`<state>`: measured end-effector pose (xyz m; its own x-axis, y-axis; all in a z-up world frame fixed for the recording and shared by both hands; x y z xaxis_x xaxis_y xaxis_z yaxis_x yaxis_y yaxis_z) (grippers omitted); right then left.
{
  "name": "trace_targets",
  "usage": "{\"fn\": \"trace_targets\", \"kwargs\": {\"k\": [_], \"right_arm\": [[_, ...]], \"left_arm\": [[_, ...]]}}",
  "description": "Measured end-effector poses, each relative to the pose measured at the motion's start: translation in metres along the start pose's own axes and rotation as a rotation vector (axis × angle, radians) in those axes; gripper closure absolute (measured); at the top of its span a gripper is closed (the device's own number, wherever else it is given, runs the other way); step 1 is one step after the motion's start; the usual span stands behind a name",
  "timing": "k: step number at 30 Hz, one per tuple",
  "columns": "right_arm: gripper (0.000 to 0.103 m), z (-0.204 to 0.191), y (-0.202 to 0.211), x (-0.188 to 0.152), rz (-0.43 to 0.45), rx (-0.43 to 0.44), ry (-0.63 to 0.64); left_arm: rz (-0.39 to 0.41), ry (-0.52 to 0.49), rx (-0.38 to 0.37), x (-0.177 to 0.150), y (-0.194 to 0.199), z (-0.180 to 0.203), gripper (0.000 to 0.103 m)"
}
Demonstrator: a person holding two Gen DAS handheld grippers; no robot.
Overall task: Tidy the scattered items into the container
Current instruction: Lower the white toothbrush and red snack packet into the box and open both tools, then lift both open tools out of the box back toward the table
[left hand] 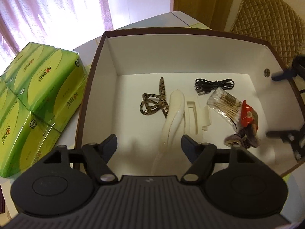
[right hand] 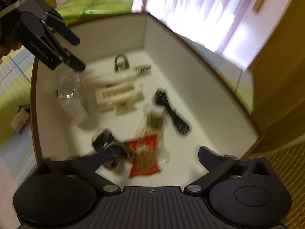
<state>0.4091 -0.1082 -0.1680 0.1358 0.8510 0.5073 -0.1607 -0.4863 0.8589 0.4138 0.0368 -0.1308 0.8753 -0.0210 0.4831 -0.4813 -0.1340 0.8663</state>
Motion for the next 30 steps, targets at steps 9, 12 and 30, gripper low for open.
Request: {"fn": "trace_targets", "kwargs": {"k": [9, 12, 30], "right_arm": [[0.000, -0.006, 0.010, 0.003, -0.006, 0.064, -0.057], [0.000, -0.008, 0.016, 0.003, 0.005, 0.064, -0.061], [0.000, -0.016, 0.046, 0.000, 0.065, 0.026, -0.113]], "left_arm": [[0.010, -0.037, -0.011, -0.003, 0.015, 0.007, 0.014], [0.006, -0.056, -0.003, -0.005, 0.019, 0.010, 0.012], [0.038, -0.086, -0.001, -0.009, 0.051, 0.026, 0.008]]}}
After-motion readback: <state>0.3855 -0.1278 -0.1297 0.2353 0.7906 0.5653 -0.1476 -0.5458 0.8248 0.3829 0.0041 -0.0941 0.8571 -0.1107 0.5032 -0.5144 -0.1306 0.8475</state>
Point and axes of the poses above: each gripper's, at about its wrist camera, not at the fingertips, and y roughly against the way its jaws point, z to its right, x to its top, the point moved 8 cm from there along -y, roughly the way its jaws point, and after that the axes turned 6 degrees about x, right-handed, at the moved point
